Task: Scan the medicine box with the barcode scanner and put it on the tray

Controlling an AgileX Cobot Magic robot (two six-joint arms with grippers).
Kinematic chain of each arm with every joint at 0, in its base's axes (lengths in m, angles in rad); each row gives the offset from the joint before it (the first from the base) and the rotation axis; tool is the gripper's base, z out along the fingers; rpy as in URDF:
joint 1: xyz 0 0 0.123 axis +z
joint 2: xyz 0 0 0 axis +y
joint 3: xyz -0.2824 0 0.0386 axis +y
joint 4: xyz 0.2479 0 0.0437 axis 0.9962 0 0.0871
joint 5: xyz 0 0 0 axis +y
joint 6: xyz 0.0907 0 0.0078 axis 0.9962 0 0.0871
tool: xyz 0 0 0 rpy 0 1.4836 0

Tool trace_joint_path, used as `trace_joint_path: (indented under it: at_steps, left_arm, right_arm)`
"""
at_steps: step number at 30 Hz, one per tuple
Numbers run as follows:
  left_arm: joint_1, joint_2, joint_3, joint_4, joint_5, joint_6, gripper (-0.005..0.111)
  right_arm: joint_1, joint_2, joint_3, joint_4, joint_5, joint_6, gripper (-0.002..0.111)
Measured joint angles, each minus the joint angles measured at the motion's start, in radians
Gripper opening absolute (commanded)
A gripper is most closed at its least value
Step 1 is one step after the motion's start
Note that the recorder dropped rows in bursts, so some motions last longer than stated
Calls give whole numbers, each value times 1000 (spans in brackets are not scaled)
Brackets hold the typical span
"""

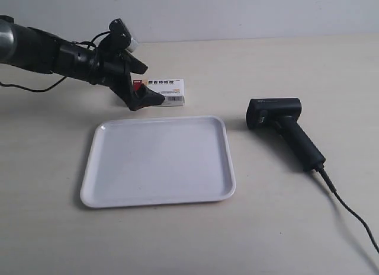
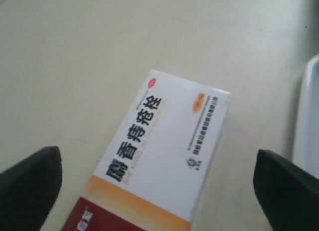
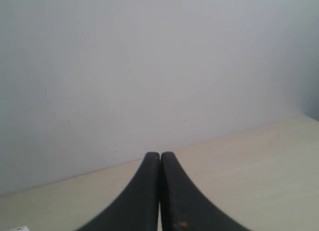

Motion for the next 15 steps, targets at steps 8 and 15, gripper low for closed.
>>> trace_joint_path:
  at_steps: [8, 15]
  left_arm:
    - [0, 85, -71, 13, 14, 8, 36]
    - [0, -7, -72, 94, 100, -29, 0]
  right_arm:
    - [0, 0, 0, 0, 0, 0, 0]
    - [0, 14, 0, -37, -30, 0, 0]
